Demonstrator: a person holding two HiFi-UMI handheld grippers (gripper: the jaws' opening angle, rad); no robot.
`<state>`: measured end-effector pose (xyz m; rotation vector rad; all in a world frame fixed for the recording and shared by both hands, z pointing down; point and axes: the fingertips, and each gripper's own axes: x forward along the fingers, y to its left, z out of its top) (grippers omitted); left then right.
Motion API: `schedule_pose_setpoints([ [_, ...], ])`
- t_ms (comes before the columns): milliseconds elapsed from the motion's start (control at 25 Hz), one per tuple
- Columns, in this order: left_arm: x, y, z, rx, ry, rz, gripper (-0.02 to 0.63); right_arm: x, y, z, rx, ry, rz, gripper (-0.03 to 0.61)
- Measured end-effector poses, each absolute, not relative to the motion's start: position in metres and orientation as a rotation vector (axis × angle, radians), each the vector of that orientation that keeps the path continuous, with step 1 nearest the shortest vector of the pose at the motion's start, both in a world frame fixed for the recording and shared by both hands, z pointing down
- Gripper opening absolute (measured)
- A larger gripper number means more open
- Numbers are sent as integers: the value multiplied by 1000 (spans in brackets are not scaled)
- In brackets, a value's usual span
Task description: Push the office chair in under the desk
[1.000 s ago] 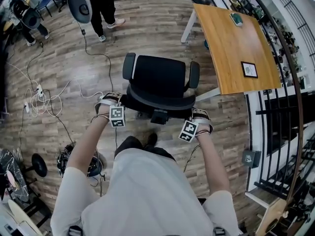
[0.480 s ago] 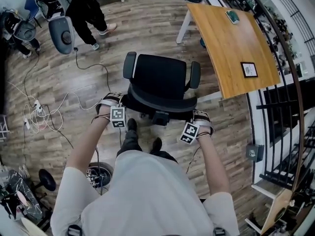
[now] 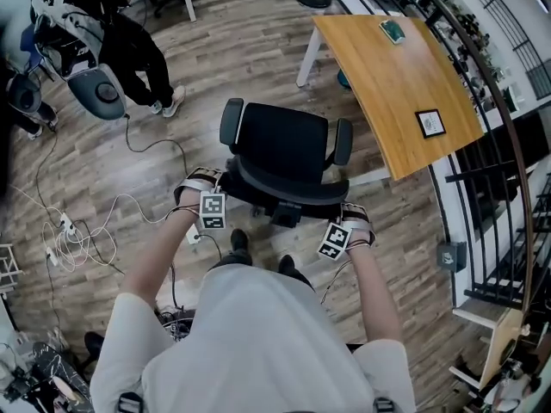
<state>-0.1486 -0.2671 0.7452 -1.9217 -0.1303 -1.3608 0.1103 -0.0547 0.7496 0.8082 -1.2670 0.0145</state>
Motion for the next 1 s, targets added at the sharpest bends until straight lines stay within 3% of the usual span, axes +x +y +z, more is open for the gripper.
schedule_pose_setpoints([
  [1000, -27, -412, 742, -1870, -252, -1212, 98, 189, -157, 748, 959, -1178, 141, 64],
])
